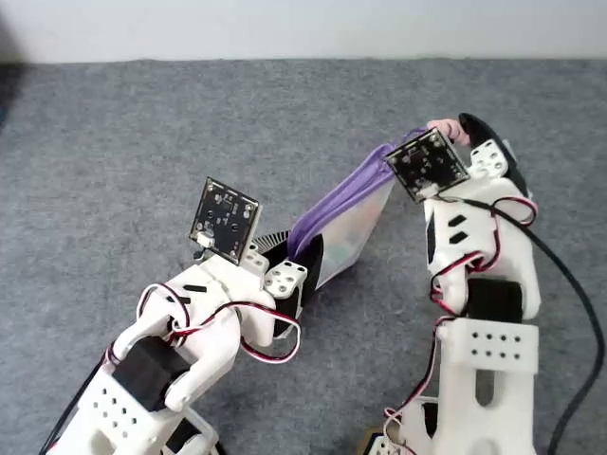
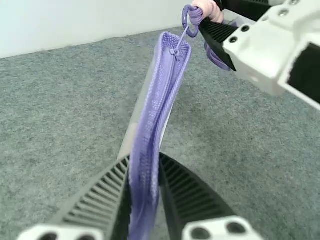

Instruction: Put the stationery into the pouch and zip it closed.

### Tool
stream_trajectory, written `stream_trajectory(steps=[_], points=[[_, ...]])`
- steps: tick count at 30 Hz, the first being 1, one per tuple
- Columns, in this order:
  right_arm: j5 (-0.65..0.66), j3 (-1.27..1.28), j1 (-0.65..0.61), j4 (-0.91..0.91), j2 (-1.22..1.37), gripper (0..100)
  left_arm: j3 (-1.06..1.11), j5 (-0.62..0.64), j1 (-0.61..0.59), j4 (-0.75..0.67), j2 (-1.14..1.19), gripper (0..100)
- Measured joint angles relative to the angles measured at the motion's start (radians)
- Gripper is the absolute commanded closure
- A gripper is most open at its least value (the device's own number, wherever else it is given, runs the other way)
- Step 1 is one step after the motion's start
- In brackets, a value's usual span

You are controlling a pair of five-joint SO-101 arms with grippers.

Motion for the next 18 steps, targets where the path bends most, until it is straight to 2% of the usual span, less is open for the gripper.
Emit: stream_trajectory(steps=[6,13,18], points=[[-0.002,0.003,0.098,-0.037,0.098,99.1,0.002,0.000,0.002,0.049,-0.046,99],[-0.002,-0.002,0.098,-0.038,0.101,99.1,0.002,0.000,0.002,0.071,-0.060,98],[-0.002,0.002,0.080,-0.037,0.077,99.1,0.002,0.000,-0.002,0.081,-0.064,88]])
